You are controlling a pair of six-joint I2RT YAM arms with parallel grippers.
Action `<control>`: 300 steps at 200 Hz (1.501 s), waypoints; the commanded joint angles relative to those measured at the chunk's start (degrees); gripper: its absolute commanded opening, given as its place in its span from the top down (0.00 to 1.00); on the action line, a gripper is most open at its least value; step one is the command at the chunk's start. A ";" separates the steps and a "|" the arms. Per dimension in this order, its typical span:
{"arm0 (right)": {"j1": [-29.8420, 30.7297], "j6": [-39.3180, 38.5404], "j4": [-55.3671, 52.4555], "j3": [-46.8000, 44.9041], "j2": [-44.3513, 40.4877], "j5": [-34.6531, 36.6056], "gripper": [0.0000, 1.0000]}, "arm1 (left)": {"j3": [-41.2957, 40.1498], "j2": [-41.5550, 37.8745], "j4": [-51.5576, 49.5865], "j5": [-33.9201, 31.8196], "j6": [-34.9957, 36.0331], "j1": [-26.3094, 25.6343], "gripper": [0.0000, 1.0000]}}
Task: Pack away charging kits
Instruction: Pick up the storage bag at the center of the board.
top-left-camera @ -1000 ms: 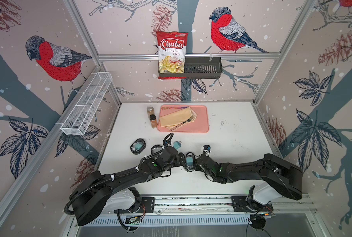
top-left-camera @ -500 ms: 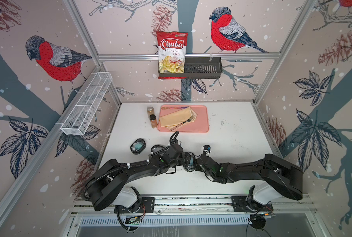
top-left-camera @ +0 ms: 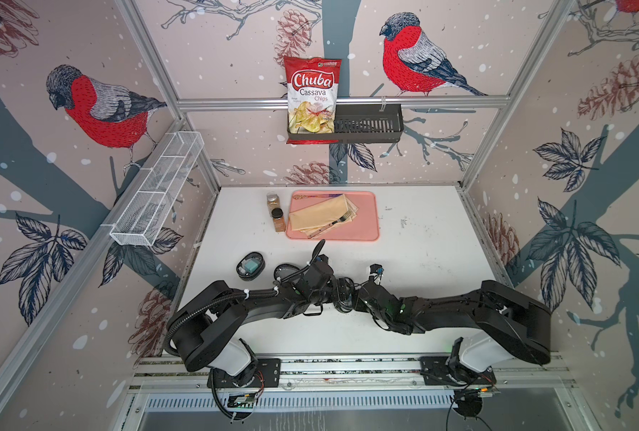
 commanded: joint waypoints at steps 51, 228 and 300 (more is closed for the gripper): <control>0.06 -0.96 -5.10 -0.10 0.30 -0.71 1.00 | -0.94 3.47 6.80 6.62 -0.64 1.84 0.32; -0.27 -1.50 -4.53 0.24 0.99 -1.73 0.96 | -2.48 7.31 14.19 12.90 -0.71 3.75 0.70; 0.17 -2.80 -5.83 0.25 -2.81 -1.09 0.76 | -2.66 5.90 14.09 11.45 -0.12 3.75 0.93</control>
